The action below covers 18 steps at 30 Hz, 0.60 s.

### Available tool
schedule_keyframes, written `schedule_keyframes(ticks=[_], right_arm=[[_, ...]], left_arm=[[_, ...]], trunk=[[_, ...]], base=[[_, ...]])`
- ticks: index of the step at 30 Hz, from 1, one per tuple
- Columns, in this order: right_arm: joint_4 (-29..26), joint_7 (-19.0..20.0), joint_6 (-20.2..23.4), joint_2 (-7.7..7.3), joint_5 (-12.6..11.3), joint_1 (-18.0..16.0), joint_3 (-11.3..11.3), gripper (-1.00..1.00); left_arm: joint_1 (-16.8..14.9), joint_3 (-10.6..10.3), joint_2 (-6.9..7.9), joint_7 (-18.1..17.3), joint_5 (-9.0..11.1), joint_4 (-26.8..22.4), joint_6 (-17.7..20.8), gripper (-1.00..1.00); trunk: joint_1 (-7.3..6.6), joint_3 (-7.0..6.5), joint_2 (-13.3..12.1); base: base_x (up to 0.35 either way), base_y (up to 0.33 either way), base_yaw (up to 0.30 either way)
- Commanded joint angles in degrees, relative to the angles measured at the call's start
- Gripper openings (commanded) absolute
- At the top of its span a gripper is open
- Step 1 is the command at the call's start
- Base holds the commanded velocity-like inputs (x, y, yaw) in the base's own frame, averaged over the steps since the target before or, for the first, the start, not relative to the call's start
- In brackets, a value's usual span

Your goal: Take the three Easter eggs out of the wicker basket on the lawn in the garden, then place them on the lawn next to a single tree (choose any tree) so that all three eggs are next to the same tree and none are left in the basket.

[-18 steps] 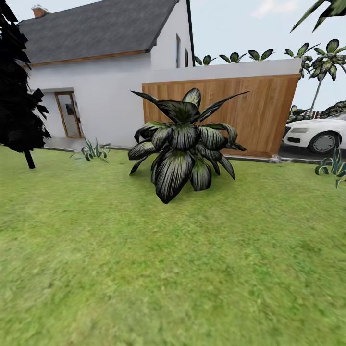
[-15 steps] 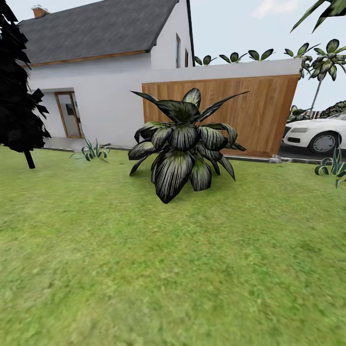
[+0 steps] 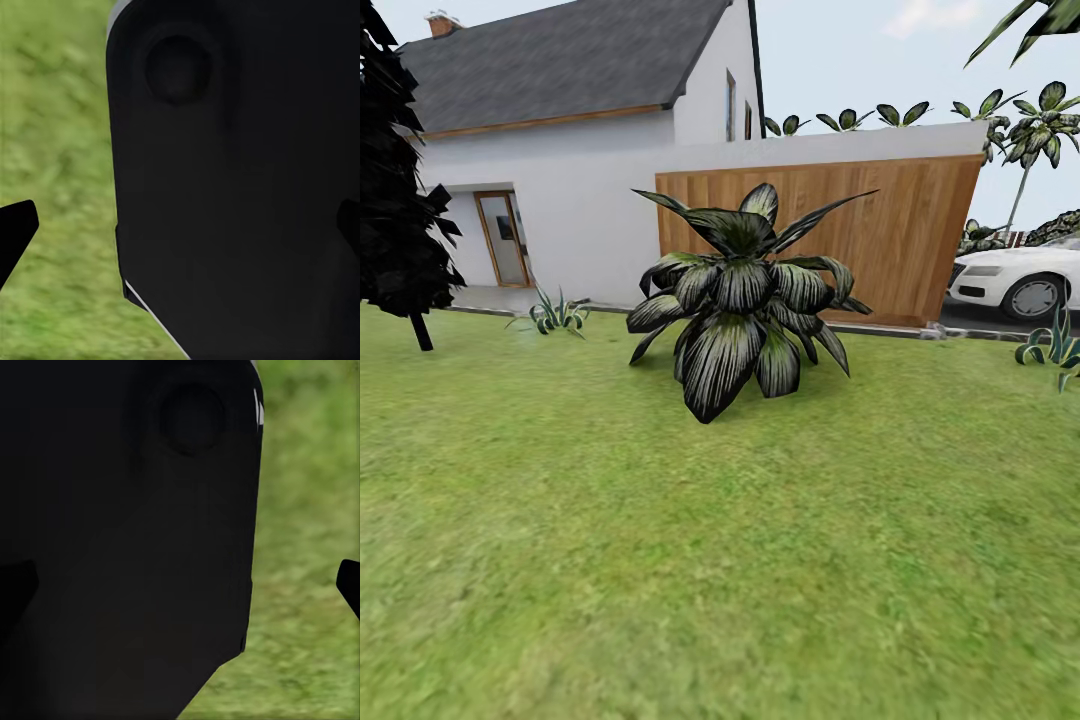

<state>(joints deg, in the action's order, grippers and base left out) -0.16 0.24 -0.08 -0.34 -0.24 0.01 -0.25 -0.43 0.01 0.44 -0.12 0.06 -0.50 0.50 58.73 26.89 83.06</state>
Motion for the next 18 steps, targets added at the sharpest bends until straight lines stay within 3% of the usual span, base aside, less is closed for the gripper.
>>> schedule_keyframes(ticks=[1,7,13,18], right_arm=[[-0.02,0.03,-0.01,-0.01,-0.02,-0.01,-0.02,1.00],[-0.02,0.03,-0.01,1.02,-0.02,0.06,-0.08,1.00],[0.05,0.03,-0.01,1.31,-0.02,0.08,-0.29,1.00],[0.07,0.03,-0.01,1.41,-0.02,0.08,-0.29,1.00]], left_arm=[[-0.01,0.00,0.00,-0.01,0.01,-0.03,0.05,1.00],[-0.14,0.19,0.20,0.02,-0.04,-0.23,-1.57,1.00],[-0.18,0.24,0.25,0.03,-0.05,-0.28,-4.59,1.00],[-0.19,0.29,0.26,0.03,-0.06,-0.29,-4.83,1.00]], trunk=[[0.00,0.04,0.02],[0.00,0.04,0.02],[0.00,0.04,0.02],[0.00,0.04,0.02]], base=[[0.000,0.000,0.000],[0.000,0.000,-0.118],[0.000,0.000,-0.260],[0.000,0.000,-0.285]])
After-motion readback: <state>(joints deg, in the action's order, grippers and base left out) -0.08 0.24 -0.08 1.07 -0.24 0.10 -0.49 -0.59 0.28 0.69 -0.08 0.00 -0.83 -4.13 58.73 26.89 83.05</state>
